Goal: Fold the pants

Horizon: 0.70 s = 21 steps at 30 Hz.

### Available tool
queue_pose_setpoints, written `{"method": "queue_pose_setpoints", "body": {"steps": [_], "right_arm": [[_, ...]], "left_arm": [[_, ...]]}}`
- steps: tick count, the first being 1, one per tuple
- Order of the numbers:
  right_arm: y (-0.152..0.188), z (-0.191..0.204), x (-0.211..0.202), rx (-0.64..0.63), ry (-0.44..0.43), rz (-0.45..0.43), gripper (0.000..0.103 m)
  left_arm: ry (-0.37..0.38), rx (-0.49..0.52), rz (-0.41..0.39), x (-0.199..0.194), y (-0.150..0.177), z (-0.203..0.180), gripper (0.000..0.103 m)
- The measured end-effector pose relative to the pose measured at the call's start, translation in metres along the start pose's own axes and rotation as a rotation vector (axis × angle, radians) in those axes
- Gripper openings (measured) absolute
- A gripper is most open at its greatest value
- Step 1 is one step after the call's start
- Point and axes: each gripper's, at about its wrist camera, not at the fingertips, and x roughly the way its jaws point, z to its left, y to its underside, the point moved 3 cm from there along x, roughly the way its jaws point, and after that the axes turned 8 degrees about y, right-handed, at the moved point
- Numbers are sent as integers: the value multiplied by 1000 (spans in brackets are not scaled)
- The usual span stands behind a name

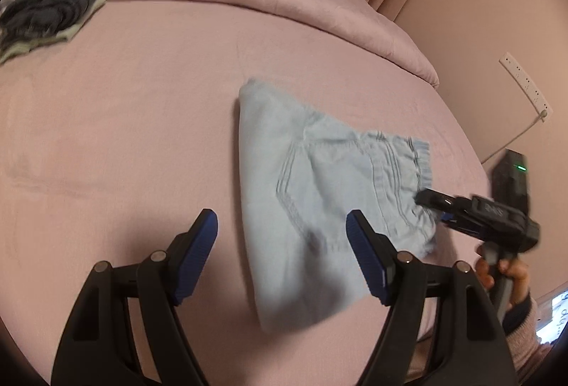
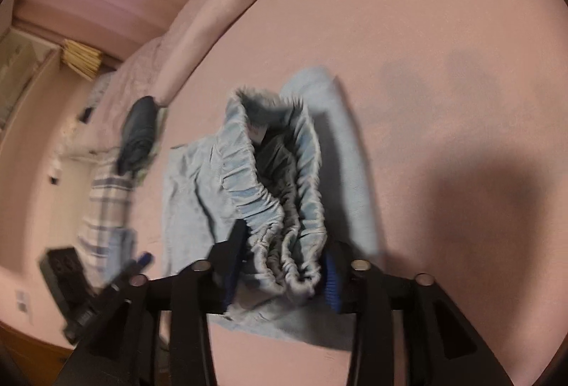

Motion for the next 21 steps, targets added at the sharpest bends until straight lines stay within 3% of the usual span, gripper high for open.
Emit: {"method": "queue_pose_setpoints", "body": {"steps": [3,5,8,11,15,17,19,21], "right_arm": [[-3,18,-33,-130,129,-133,47],[-1,35,-45,-205,106,-183,47],[6,68,-42,-340,56,-205,44],[9,84,-23,-411,82,-187,32],[12,77,4,-423,160,-125,31],[15,62,19,-387,179,-51,18],[16,51,21,-354,165,-48,6],[14,46,19,-326,124,-32,5]], "left_arm": [[-12,52,-15,7,-20,-5,73],[-30,107,-9,19,-35,-13,71],[-26,151,35,45,-53,-23,50],[-42,169,94,79,-65,-26,39],[-82,129,217,130,-69,-13,25],[-65,95,246,146,-70,-4,25],[-49,60,246,150,-74,0,25],[-36,43,253,149,-78,3,26]]}}
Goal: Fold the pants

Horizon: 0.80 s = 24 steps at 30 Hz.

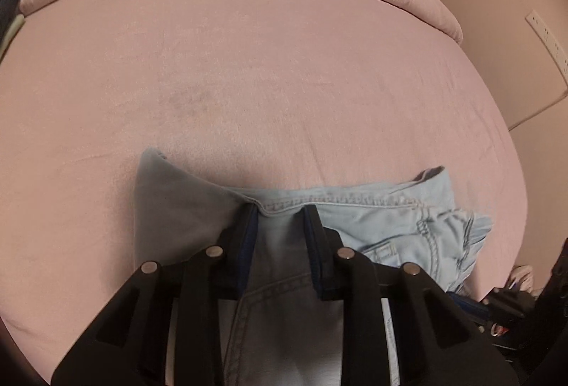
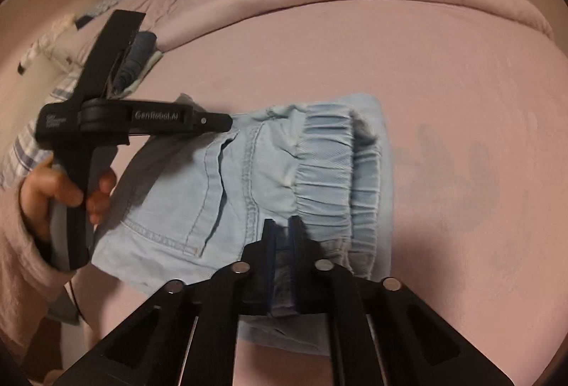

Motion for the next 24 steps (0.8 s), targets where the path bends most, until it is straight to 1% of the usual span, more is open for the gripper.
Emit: {"method": "queue_pose_setpoints", "body": {"steps": [3,5,6,8,10,12,14,16,17,18,19,20,21,22,24], "right_arm": [[-5,-1,-6,7,-17,13,5],[-13,6,-19,-8,-55,-25,8],[-19,9,-27,-17,-79,-60,9],[-31,15,-34,-46,-63,-109,11],[-45,16,-30,-55,-20,-129,11],[-55,14,-21,-46,2,-123,11],[-57,10,-9,-31,49,-96,11],[-51,-2,11,4,59,-13,11],[-48,-11,20,28,47,13,11],[-46,-17,25,54,16,6,11],[-47,-22,27,71,1,1,7],[-46,-25,26,89,-12,4,4],[-47,-28,24,108,-27,14,4],[-49,-28,23,115,-30,26,4],[-52,-22,20,116,-9,33,4]], "left_arm": [[15,3,-28,-14,4,2,26],[24,18,-63,-32,12,-1,26],[28,37,-84,-44,19,-2,26],[50,64,-113,-64,34,-7,26],[70,75,-124,-76,48,-12,26],[78,80,-131,-87,66,-12,26],[90,70,-125,-90,89,-8,26],[107,43,-87,-79,109,-3,26],[110,28,-70,-73,120,1,26],[116,19,-74,-66,133,3,25],[132,17,-117,-69,140,4,25],[149,5,-141,-73,145,6,25],[163,-17,-145,-76,148,8,25],[175,-38,-149,-81,150,10,25],[169,-44,-157,-91,154,10,26]]}}
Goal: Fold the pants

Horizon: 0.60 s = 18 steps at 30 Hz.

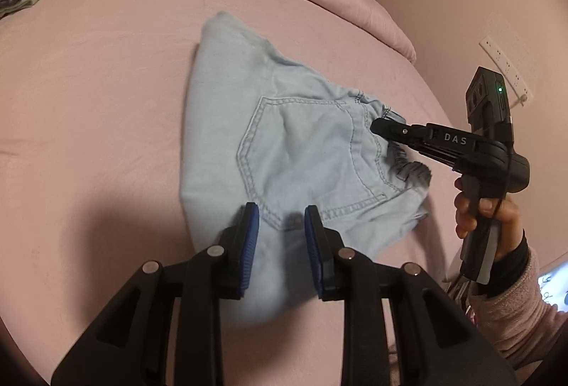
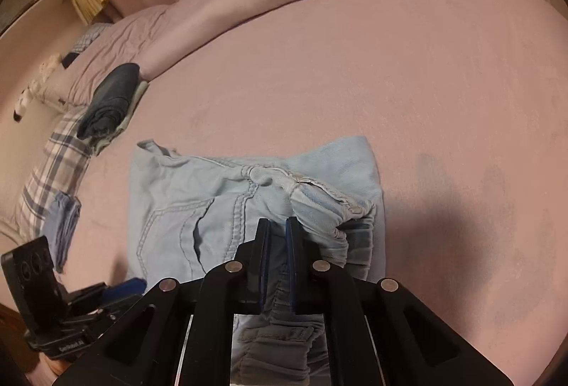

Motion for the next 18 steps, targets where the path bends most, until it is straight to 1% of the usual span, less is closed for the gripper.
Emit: {"method": "queue_pose_setpoints", "body": {"steps": [1,2,4,6,8,10,11,13,14,16,17,18], "right_arm": [[-1,8,-7,-18,12,-12,7],[0,17,-11,-44,4,-28,17],[2,44,-17,-113,-68,-46,31],[3,71,-11,-190,-106,-31,31],[1,102,2,-269,-121,-10,31],[1,130,17,-344,-146,12,31],[0,146,26,-388,-142,22,31],[-2,164,45,-442,-110,40,31],[-6,169,55,-449,-88,56,31],[-10,169,80,-436,-16,108,31],[-13,172,85,-424,2,95,31],[-20,170,88,-414,33,79,28]], "left_arm": [[-18,13,-8,-6,4,-2,26],[-32,23,-12,-10,8,-2,27],[-43,34,-31,-25,22,2,30],[-58,25,-43,-30,27,4,31],[-51,14,-53,-31,31,7,30],[-44,-6,-35,-23,31,11,28],[-37,-23,-22,-19,34,14,28],[-23,-50,-17,-17,36,20,28],[-20,-51,-19,-18,37,20,28],[-34,-33,-8,-17,39,18,28],[-39,-27,1,-16,40,18,28],[-41,-25,4,-17,39,18,28]]}}
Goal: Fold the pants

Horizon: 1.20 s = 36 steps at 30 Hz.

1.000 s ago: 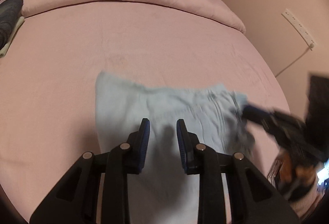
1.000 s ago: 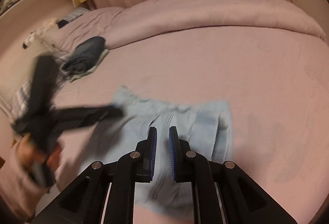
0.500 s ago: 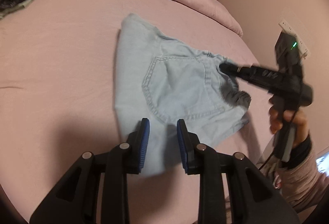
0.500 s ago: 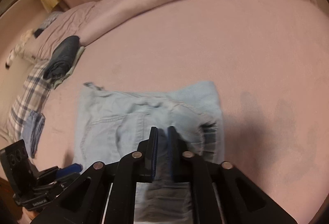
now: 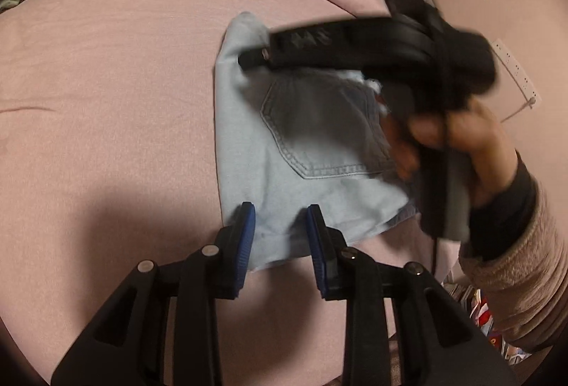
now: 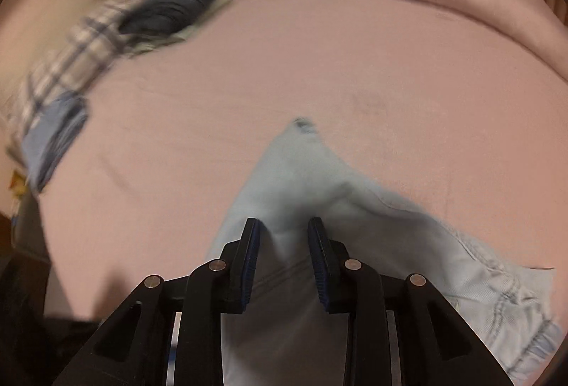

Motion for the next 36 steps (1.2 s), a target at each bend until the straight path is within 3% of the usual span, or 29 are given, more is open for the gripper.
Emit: {"method": "queue_pose_setpoints", "body": {"steps": [4,8,10,16,20,23,26,31,33,36], "right_arm": [[-12,-20,2,150,-60,7,27],[2,-30,-28,156,-52,-65,28],[18,-33,-51,121,-54,-94,28],[83,-50,-109,-8,52,-149,28],[115,-53,-114,-76,132,-131,28],[140,-63,-106,-40,137,-84,28],[158,-74,-108,19,132,-127,27],[146,-81,-119,59,78,-110,28],[140,-89,-132,97,56,-158,28],[132,-99,-137,103,144,-196,28]], "left_arm": [[-11,8,9,-1,3,-2,28],[-44,22,15,4,4,-10,29],[-50,20,18,4,6,-11,30],[-89,29,29,26,-15,-27,30],[-118,43,31,22,-19,-30,31],[-133,60,38,24,-19,-32,31],[-159,85,38,28,-19,-36,32],[-190,111,42,32,-20,-40,33],[-197,114,41,34,-21,-39,33],[-204,114,40,36,-23,-39,33]]}}
